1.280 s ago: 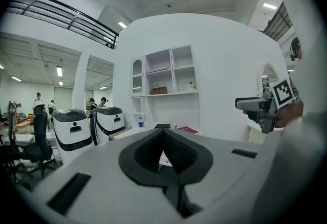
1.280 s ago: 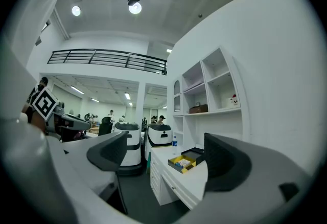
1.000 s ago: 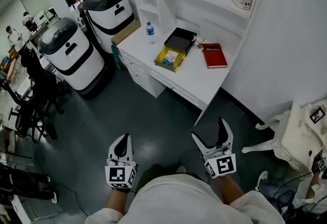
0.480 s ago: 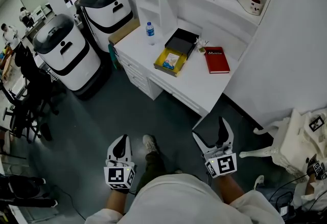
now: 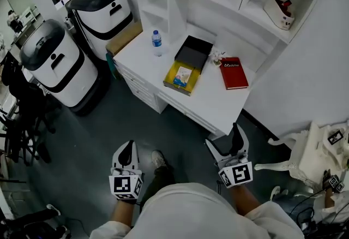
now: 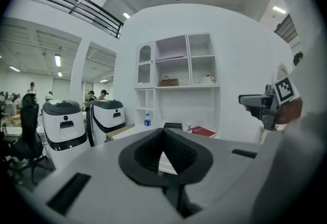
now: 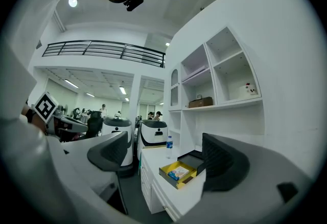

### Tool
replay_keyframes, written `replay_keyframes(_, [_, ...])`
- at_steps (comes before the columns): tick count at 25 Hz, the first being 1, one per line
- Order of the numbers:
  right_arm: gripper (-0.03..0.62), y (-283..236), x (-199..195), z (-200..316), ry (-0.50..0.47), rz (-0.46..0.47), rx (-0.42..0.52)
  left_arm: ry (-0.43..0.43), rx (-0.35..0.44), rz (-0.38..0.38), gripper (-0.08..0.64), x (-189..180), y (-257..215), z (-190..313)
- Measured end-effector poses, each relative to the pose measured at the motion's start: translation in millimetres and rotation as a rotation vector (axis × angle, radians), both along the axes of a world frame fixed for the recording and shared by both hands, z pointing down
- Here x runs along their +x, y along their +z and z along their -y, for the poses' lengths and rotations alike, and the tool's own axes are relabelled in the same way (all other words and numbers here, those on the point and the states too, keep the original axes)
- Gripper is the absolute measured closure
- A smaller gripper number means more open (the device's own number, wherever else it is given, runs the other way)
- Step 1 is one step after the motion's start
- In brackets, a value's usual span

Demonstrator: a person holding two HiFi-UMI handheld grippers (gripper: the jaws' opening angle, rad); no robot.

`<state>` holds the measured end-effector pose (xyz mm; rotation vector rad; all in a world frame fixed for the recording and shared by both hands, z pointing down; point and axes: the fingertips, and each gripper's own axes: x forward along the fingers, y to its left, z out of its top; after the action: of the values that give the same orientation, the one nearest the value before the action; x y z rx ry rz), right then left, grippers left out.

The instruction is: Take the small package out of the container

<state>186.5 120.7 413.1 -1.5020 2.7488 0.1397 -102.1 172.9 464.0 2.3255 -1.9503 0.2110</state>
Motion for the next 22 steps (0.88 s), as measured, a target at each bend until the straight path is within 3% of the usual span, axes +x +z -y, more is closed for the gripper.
replay_keyframes(9, [0.152, 7, -59, 101, 0.103, -0.012, -0.044, 0.055, -0.014, -0.014, 0.552, -75, -4, 94])
replay_keyframes(22, [0.152, 78, -111, 220, 0.203, -0.051, -0.198, 0.038, -0.065, -0.018, 0.552, -140, 13, 155])
